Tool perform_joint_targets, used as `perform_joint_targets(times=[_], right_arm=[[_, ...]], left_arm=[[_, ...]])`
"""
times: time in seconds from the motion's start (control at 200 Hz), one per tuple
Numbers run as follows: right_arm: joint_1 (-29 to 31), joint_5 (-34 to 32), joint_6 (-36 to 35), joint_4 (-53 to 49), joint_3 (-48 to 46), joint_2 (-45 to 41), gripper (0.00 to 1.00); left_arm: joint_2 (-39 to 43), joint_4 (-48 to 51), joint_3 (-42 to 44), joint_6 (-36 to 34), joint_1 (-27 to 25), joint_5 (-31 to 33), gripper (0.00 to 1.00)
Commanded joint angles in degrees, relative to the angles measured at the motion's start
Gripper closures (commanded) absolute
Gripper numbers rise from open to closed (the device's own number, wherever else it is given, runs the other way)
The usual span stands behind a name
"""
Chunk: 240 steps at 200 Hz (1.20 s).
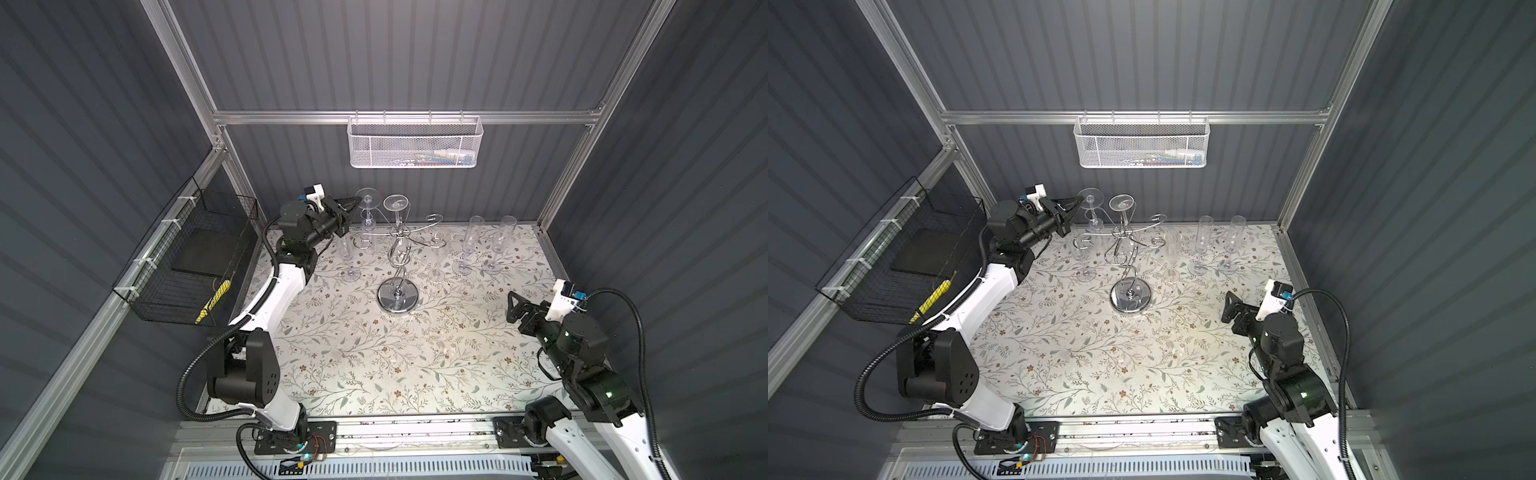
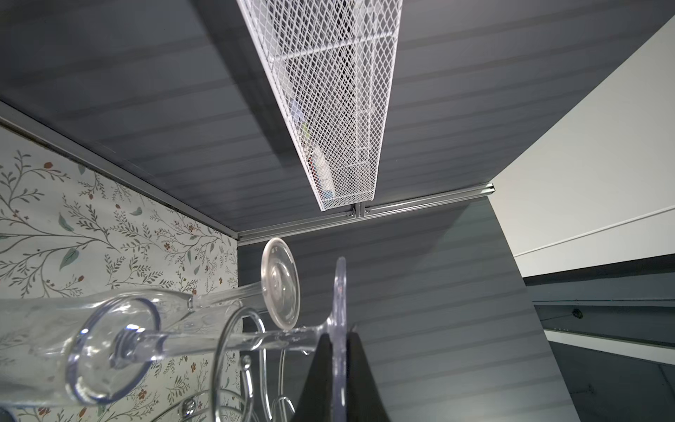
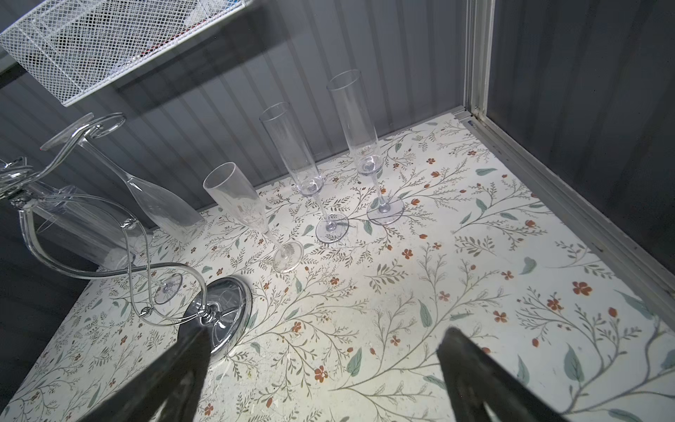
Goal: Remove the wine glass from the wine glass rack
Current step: 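Close the left gripper on the hanging flute's foot at the rack arm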
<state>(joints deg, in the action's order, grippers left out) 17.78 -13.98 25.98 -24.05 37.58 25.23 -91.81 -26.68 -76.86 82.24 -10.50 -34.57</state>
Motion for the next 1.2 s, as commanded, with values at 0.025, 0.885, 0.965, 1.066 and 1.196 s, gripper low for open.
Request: perform_joint_targets(times=[0.025,0.885,0.965,1.066,1.196], right_arm=[[-0.11,-0.89,0.46,-0.29,0.19,-0.18,0.01],[-0.11,0.44,1.62,-2.82,2.31,0.54,0.01],[-0.11,0.33,1.89,-3.8,3.07,0.69,0.01],[-0.11,0.06,3.12,-5.92,4.6,1.03,0.01],[-0.05,-0.5,5.09,-7.58,6.07,0.81,0.01]], left_arm=[[-1.47,-2.42,-3.19,0.59,-1.09,-1.97,1.0],[12.81,0.05,7.38,-0.22,-2.24,-2.51,1.0],[14.85,1.28,8.53,-0.71,-2.24,-1.03,1.0],[17.48,3.42,9.35,-1.67,-2.24,0.42,1.0],[22.12,9.13,10.11,-5.23,-2.24,4.73,1.0]])
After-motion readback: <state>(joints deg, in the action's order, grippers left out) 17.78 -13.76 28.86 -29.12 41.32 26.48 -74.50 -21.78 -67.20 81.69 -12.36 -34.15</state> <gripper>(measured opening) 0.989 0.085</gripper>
